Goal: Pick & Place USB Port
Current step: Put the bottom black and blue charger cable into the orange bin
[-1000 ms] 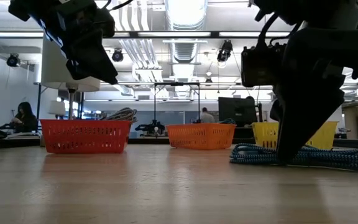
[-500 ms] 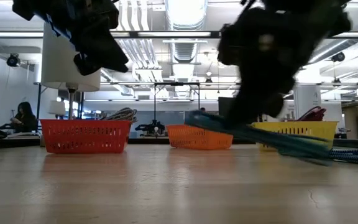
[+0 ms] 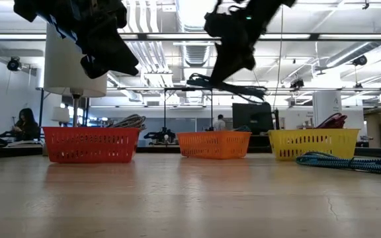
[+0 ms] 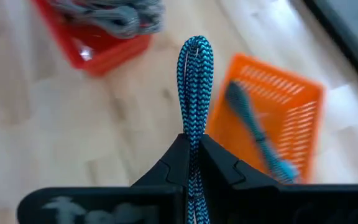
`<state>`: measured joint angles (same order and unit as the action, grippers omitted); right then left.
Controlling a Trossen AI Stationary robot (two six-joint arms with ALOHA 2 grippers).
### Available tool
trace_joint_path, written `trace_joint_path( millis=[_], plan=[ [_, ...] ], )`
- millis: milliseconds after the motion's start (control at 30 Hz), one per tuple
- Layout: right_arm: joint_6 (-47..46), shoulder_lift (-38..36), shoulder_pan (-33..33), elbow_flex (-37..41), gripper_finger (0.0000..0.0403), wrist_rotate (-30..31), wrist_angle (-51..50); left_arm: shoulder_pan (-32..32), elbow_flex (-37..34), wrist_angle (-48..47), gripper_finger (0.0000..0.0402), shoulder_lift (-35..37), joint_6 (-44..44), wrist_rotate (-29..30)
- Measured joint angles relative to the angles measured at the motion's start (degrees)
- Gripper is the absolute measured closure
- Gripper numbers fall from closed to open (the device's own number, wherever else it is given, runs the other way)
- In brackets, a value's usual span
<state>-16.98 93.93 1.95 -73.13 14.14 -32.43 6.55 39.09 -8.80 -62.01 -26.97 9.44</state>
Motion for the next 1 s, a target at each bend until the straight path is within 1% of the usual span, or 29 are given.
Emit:
trace_joint_path(
  millis=[100,200,433,667,800,900,1000],
  plan=[
    [4.36,3.74,3.07,-7.09,0.0383,1.74,-6.46,0.0,-0.02,0.1,0.0291,0.01,0.52,1.13],
    [9.0,8.27,6.22,-12.43,0.0383,2.58,-10.4,0.0,-0.04,0.22,0.0291,-0.01,1.79,1.19],
    [13.77,18.92,11.45,-20.26,0.0383,2.31,-13.64,0.0,-0.98,0.29,0.0291,-0.01,1.89,1.43],
    [14.23,28.09,11.92,-30.02,0.0383,2.07,-25.67,0.0,-2.3,-0.17,0.0291,-0.01,1.38,1.41],
    [15.5,32.63,11.94,-34.3,0.0383,1.91,-31.79,0.0,-2.49,-0.2,0.0291,-0.01,1.38,1.41],
    [16.9,35.08,11.76,-37.46,0.0383,1.89,-34.67,0.0,-2.53,-0.17,0.0291,-0.01,1.41,1.41],
    [18.69,36.69,11.16,-40.32,0.0382,1.83,-34.92,0.0,-2.68,-0.2,0.0291,-0.01,1.43,1.41]
  ],
)
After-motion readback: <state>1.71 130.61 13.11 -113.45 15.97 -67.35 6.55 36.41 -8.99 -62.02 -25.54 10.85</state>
